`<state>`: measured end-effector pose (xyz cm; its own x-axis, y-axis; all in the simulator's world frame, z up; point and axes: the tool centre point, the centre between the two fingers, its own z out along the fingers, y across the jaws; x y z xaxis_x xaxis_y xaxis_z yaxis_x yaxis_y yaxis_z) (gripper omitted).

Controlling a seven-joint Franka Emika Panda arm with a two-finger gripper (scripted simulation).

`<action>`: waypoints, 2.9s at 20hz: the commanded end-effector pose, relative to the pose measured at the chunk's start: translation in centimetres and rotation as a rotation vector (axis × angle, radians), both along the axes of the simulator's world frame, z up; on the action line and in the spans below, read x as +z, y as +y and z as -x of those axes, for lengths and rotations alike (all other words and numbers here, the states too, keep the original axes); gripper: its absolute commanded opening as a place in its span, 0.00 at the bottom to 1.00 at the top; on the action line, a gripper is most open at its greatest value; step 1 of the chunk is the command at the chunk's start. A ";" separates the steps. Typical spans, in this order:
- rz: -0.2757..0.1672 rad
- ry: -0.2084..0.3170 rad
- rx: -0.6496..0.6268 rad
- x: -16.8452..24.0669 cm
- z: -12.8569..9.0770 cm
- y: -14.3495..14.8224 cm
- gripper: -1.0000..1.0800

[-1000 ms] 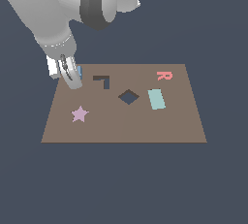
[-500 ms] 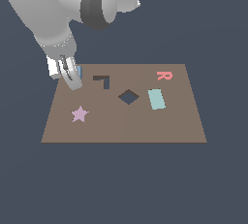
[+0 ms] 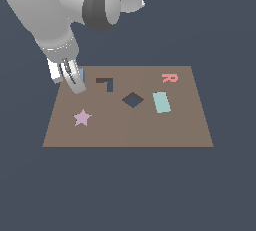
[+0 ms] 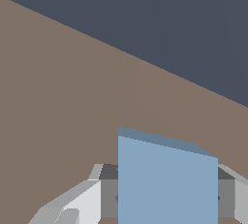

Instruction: Insert a designated object into the corresponding slot on a board.

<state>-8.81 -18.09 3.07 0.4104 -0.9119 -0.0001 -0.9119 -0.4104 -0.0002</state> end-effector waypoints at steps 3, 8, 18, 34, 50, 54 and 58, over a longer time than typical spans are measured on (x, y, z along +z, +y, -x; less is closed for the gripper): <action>0.000 -0.001 0.071 0.1 -0.9 0.1 0.00; 0.001 -0.001 0.199 0.1 -2.5 0.5 0.00; 0.001 -0.001 0.606 0.3 -6.9 2.9 0.00; 0.002 -0.001 1.460 0.8 -11.3 12.6 0.00; 0.001 -0.001 1.986 1.0 -9.2 19.0 0.00; 0.001 0.000 2.039 1.0 -8.8 19.6 0.00; 0.001 0.000 2.059 1.0 -8.6 19.8 0.00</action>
